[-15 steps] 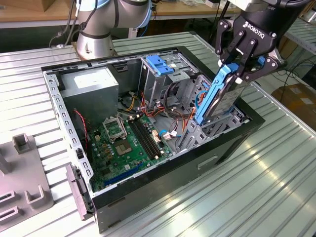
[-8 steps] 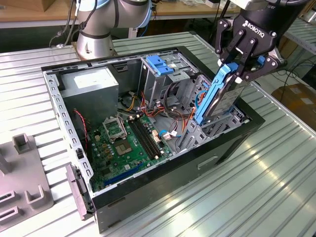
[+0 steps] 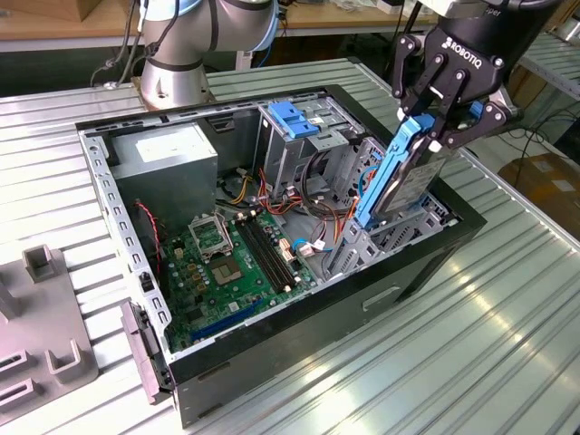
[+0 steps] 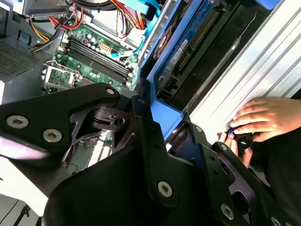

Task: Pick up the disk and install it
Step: 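Insert the disk into the insertion slot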

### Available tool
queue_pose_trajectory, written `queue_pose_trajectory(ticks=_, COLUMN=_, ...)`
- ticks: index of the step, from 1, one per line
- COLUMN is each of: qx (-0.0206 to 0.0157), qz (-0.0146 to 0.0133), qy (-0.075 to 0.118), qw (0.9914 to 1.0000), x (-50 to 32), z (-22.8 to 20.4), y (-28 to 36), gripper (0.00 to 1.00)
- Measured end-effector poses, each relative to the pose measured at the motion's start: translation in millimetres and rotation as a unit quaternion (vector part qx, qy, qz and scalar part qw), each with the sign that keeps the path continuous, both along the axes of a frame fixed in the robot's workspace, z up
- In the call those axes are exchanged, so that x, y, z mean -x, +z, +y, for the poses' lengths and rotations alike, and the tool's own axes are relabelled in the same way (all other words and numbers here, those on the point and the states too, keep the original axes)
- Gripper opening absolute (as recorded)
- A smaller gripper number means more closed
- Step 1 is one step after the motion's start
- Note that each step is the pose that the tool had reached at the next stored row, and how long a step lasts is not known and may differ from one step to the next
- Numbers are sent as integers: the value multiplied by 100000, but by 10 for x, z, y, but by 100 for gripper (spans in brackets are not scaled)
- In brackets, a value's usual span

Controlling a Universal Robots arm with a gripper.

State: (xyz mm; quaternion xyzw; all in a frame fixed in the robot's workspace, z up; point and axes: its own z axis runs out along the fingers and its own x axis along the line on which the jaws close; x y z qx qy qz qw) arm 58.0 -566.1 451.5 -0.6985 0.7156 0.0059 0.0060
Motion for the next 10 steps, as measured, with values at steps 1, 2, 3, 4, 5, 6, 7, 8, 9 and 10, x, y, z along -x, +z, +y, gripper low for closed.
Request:
queue_pose_trajectory(ticks=1, qx=1, qz=0, qy=-1, qw=100000, x=0, z=0, y=-2, gripper=37)
queue_pose_trajectory(ticks=2, qx=-2, qz=0, qy=-2, qw=100000, x=0, z=0, y=-5, gripper=37)
queue_pose_trajectory(ticks=3, qx=15, qz=2, qy=-3, qw=100000, x=0, z=1, y=-14, gripper=37)
queue_pose_trajectory(ticks=4, qx=14, qz=1, qy=-1, qw=100000, x=0, z=0, y=-28, gripper=37)
queue_pose_trajectory(ticks=5, qx=15, qz=1, qy=0, qw=100000, x=0, z=1, y=-41, gripper=37)
queue_pose_trajectory(ticks=6, qx=11, qz=1, qy=-2, qw=100000, x=0, z=0, y=-49, gripper=37)
queue_pose_trajectory(ticks=7, qx=10, qz=0, qy=-1, qw=100000, x=0, z=0, y=-58, gripper=37)
queue_pose_trajectory(ticks=8, qx=17, qz=-1, qy=-2, qw=100000, x=0, z=0, y=-70, gripper=37)
queue_pose_trajectory(ticks=9, qx=15, qz=-1, qy=-1, qw=100000, x=0, z=0, y=-79, gripper=37)
queue_pose_trajectory(ticks=10, qx=13, qz=0, qy=-1, qw=100000, x=0, z=0, y=-88, gripper=37)
